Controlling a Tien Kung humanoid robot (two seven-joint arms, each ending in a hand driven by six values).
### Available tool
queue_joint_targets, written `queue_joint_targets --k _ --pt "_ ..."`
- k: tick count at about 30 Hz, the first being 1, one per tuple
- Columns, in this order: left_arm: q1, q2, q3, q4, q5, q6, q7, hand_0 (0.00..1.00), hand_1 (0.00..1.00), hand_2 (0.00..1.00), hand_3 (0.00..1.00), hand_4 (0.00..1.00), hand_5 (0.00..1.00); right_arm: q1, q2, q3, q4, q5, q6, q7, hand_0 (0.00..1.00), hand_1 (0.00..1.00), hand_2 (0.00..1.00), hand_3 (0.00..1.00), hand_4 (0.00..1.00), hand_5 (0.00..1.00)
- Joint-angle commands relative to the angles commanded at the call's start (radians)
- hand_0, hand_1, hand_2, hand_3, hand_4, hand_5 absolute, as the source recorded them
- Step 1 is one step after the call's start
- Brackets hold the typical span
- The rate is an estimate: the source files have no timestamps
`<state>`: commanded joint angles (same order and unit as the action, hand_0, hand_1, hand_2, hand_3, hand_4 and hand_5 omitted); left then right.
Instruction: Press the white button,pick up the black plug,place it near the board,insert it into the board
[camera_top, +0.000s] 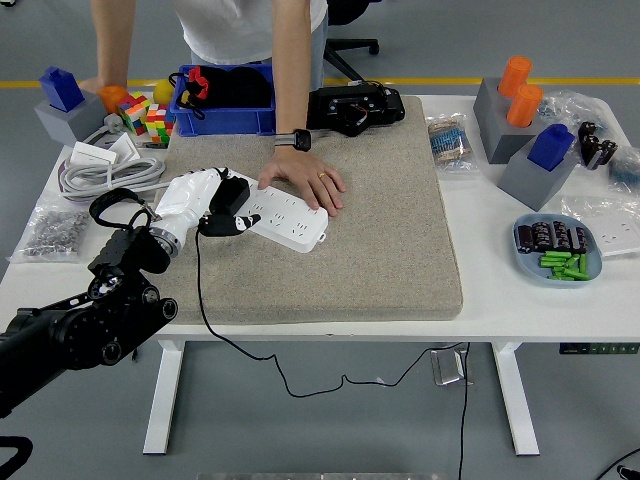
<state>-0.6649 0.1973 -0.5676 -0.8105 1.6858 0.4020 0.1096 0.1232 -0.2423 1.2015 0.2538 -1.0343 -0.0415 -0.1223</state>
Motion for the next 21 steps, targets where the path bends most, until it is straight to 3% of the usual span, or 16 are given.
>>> queue_joint_targets --k 8,15,21 --pt "0.035 0.009 -0.013 -0.010 -0.018 0.012 -0.017 0.809 0.818 0.723 0.682 0.875 0.411 -0.002 0.002 0.001 0.000 -0.001 0.000 -0.001 0.760 0.639 0.621 0.605 0.655 0.408" --pt "0.086 0.032 -0.159 -0.113 -0.029 0.068 -0.078 0.809 0.820 0.740 0.702 0.874 0.412 -0.003 0.001 0.000 0.001 -0.002 0.000 0.000 0.760 0.639 0.621 0.604 0.655 0.408" --pt "0.151 0.037 -0.308 -0.207 -0.024 0.084 -0.102 0.808 0.818 0.739 0.703 0.873 0.412 -0.002 0.003 0.003 0.001 -0.003 0.000 0.000 0.760 0.639 0.621 0.605 0.655 0.409"
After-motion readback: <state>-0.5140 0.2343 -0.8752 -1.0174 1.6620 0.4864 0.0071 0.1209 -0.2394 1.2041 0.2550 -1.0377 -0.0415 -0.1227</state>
